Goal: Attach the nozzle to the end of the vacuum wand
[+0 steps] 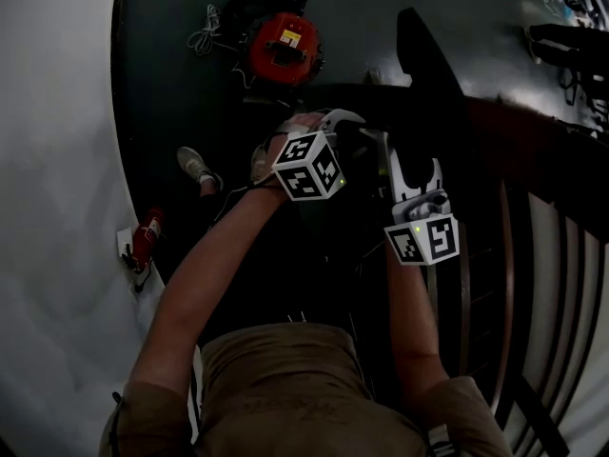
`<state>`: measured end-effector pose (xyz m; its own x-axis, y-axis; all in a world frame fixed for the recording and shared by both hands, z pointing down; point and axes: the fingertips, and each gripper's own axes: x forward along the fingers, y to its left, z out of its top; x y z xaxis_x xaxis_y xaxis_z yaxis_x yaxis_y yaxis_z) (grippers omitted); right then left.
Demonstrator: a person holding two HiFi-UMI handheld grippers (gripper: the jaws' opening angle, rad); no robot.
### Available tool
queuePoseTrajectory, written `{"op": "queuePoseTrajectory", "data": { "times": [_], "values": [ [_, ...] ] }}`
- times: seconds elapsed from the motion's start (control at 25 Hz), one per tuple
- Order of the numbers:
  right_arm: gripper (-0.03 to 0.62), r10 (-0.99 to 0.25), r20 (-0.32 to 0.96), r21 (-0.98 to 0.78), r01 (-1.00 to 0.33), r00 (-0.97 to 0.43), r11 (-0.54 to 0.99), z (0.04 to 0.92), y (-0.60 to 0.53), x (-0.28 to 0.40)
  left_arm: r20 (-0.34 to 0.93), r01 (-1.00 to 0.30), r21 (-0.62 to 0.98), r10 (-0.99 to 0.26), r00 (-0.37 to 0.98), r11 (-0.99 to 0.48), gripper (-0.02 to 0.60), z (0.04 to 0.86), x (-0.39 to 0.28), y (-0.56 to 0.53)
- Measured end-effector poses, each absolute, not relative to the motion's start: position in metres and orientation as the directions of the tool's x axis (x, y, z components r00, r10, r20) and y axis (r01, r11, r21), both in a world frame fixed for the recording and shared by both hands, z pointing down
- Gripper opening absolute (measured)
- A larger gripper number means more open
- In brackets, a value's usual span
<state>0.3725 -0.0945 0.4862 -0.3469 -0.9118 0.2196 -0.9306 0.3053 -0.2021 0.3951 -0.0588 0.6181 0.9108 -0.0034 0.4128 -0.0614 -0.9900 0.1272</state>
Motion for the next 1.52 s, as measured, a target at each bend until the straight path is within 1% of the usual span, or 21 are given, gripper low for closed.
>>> {"op": "queuePoseTrajectory", "data": {
  "times": [0.08,0.16,0.2,0.32,0.48,0.64,0.72,0.84,0.92,1.04,1.2,1.28,1.32,1.36,1.52],
  "values": [
    [0.175,-0.901,0.258,-0.234,-0.927,-0.35,0.293,0.488,-0.098,0.372,0.416,-0.05,0.133,0.01,0.909,-0.99,0.14,0.618,0.394,-0.06],
    [0.175,-0.883,0.305,-0.245,-0.925,-0.357,0.289,0.488,-0.104,0.371,0.41,-0.014,0.142,0.046,0.911,-0.99,0.14,0.618,0.394,-0.064],
    [0.175,-0.883,0.306,-0.24,-0.926,-0.357,0.291,0.488,-0.107,0.37,0.408,0.01,0.146,0.069,0.91,-0.989,0.14,0.618,0.394,-0.065],
    [0.173,-0.92,0.239,-0.219,-0.94,-0.31,0.26,0.489,-0.108,0.373,0.414,0.057,0.154,0.117,0.903,-0.986,0.14,0.62,0.395,-0.066],
    [0.173,-0.945,0.191,-0.205,-0.952,-0.264,0.225,0.489,-0.108,0.38,0.427,0.043,0.15,0.104,0.898,-0.988,0.14,0.621,0.399,-0.068],
    [0.173,-0.921,0.239,-0.214,-0.942,-0.307,0.259,0.49,-0.118,0.381,0.465,0.005,0.109,0.055,0.884,-0.994,0.132,0.622,0.405,-0.075],
    [0.173,-0.914,0.256,-0.217,-0.94,-0.316,0.264,0.491,-0.121,0.386,0.486,0.025,0.092,0.067,0.872,-0.995,0.129,0.624,0.413,-0.077],
    [0.173,-0.924,0.242,-0.222,-0.944,-0.296,0.244,0.492,-0.117,0.388,0.448,0.035,0.16,0.104,0.888,-0.986,0.129,0.624,0.416,-0.073],
    [0.173,-0.928,0.224,-0.218,-0.944,-0.297,0.249,0.491,-0.115,0.384,0.419,0.012,0.182,0.088,0.904,-0.983,0.129,0.623,0.412,-0.072],
    [0.173,-0.931,0.203,-0.205,-0.943,-0.303,0.262,0.489,-0.114,0.376,0.414,-0.005,0.17,0.067,0.908,-0.985,0.127,0.623,0.407,-0.073],
    [0.173,-0.933,0.214,-0.206,-0.947,-0.291,0.248,0.492,-0.108,0.358,0.409,-0.013,0.155,0.052,0.911,-0.988,0.123,0.624,0.393,-0.069],
    [0.173,-0.92,0.213,-0.238,-0.93,-0.33,0.279,0.496,-0.101,0.34,0.398,-0.048,0.156,0.018,0.917,-0.987,0.123,0.623,0.379,-0.066],
    [0.194,-0.913,0.204,-0.262,-0.918,-0.354,0.298,0.498,-0.098,0.33,0.388,-0.072,0.156,-0.006,0.922,-0.985,0.121,0.621,0.37,-0.067],
    [0.24,-0.909,0.19,-0.282,-0.907,-0.371,0.311,0.498,-0.094,0.321,0.378,-0.097,0.154,-0.032,0.925,-0.983,0.121,0.619,0.359,-0.069],
    [0.268,-0.903,0.154,-0.298,-0.89,-0.402,0.345,0.5,-0.088,0.272,0.34,-0.184,0.152,-0.123,0.932,-0.971,0.12,0.618,0.295,-0.089]
  ]
}}
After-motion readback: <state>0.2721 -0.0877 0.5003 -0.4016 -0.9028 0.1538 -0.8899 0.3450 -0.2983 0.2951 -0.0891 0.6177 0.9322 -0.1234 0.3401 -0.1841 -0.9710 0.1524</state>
